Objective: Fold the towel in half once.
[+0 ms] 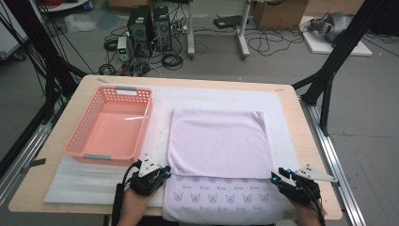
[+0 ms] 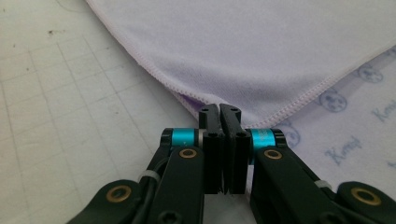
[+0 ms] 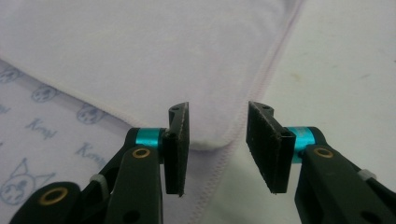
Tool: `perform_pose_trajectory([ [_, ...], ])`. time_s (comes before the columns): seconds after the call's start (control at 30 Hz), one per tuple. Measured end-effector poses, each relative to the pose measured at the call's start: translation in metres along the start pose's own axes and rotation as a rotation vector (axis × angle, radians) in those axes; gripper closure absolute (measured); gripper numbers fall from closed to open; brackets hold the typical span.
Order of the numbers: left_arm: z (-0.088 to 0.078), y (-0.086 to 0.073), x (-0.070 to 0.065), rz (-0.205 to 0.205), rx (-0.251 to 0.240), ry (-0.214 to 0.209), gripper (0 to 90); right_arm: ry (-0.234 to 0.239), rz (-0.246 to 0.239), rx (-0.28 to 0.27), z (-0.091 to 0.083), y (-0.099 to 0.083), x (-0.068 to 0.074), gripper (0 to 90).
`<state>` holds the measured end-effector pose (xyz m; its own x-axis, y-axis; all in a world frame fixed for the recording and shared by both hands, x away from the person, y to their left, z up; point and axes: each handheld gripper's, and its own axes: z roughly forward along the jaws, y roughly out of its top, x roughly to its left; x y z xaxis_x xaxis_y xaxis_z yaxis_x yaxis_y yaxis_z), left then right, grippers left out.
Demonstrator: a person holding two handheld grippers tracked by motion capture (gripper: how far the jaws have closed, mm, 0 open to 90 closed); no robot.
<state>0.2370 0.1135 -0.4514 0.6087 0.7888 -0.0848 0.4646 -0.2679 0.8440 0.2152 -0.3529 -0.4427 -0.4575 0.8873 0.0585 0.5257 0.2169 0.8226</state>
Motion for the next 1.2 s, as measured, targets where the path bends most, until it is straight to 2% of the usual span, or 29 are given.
perform_pose_trajectory([
  [0.1,-0.002,0.000,0.000,-0.012,-0.023,-0.017,87.6,-0.007,-0.038,0.067,0.011,-0.002,0.005,59.6],
  [0.27,-0.006,-0.001,0.004,-0.045,-0.047,-0.044,87.5,0.000,-0.034,0.072,0.012,-0.002,0.005,64.9],
  [0.37,-0.006,-0.001,0.004,-0.037,-0.048,-0.039,87.5,0.000,-0.040,0.077,0.012,-0.002,0.006,67.7],
  [0.53,-0.007,-0.001,0.003,-0.025,-0.072,-0.047,87.6,0.019,-0.065,0.086,0.012,0.000,0.009,80.6],
  [0.63,-0.008,0.000,0.004,-0.043,-0.080,-0.061,87.3,0.021,-0.061,0.083,0.011,0.000,0.010,81.7],
  [0.67,-0.008,0.000,0.005,-0.066,-0.076,-0.066,85.4,0.020,-0.062,0.078,0.012,-0.001,0.009,80.7],
  [0.7,-0.006,0.000,0.007,-0.082,-0.058,-0.069,78.9,0.020,-0.059,0.079,0.012,-0.001,0.009,79.5],
  [0.77,-0.004,-0.001,0.007,-0.094,-0.048,-0.048,67.3,0.024,-0.050,0.075,0.012,-0.001,0.008,78.8],
  [0.87,-0.001,-0.001,0.008,-0.094,-0.039,-0.049,63.4,0.023,-0.050,0.075,0.012,-0.002,0.008,78.0],
  [0.97,0.003,0.002,0.007,-0.098,-0.007,-0.045,65.9,0.022,-0.045,0.077,0.012,-0.002,0.008,77.7],
  [1.07,0.006,0.004,0.006,-0.083,0.020,-0.032,76.3,0.021,-0.049,0.076,0.012,-0.002,0.008,77.7],
  [1.13,0.007,0.004,0.005,-0.070,0.020,-0.024,84.7,0.020,-0.049,0.076,0.012,-0.002,0.008,77.7],
  [1.2,0.006,0.004,0.003,-0.060,0.014,-0.018,86.8,0.018,-0.053,0.077,0.012,-0.001,0.008,77.7],
])
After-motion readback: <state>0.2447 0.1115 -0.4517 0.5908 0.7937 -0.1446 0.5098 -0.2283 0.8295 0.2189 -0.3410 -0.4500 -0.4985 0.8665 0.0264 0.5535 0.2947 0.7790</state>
